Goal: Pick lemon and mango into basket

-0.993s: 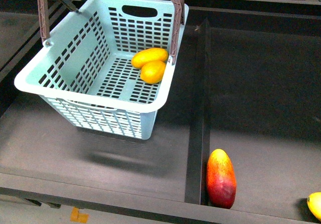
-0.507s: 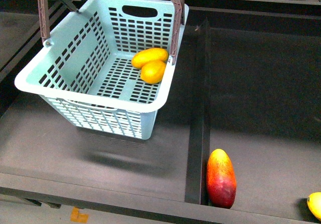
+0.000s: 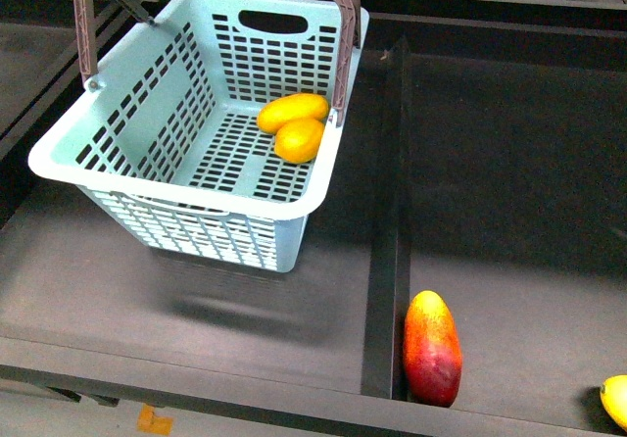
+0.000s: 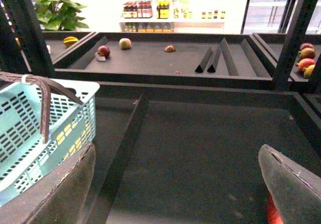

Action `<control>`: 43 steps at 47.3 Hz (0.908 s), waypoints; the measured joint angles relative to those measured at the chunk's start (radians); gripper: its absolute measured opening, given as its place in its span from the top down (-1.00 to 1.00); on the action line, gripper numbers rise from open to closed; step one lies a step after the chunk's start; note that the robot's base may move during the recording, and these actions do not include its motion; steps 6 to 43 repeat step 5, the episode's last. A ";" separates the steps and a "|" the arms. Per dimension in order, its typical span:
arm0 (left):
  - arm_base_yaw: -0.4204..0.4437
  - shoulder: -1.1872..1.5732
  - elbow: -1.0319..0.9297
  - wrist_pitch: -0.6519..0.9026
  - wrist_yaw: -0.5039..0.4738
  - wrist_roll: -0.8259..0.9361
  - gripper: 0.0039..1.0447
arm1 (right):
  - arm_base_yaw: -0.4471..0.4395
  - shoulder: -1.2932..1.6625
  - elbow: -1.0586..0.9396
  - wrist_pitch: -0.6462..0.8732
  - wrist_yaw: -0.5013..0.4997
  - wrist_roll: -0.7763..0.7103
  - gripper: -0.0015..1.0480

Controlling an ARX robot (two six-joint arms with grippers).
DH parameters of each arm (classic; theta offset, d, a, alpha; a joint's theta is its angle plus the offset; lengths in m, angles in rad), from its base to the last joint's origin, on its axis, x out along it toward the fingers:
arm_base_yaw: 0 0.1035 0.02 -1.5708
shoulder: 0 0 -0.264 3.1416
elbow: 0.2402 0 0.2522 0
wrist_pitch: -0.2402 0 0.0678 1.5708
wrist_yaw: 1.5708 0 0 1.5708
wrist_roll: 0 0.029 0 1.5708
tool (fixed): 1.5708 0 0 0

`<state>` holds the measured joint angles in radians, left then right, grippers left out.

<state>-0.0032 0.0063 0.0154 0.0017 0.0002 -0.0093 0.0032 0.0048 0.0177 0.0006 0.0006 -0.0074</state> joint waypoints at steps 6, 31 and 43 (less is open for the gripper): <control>0.000 0.000 0.000 0.000 0.000 0.000 -0.87 | 0.000 0.000 0.000 0.000 0.000 0.000 -0.83; 0.000 0.000 0.000 0.000 0.000 0.000 -0.87 | 0.000 0.000 0.000 0.000 0.000 0.000 -0.83; 0.000 0.000 0.000 0.000 0.000 0.000 -0.87 | 0.000 0.000 0.000 0.000 0.000 0.000 -0.83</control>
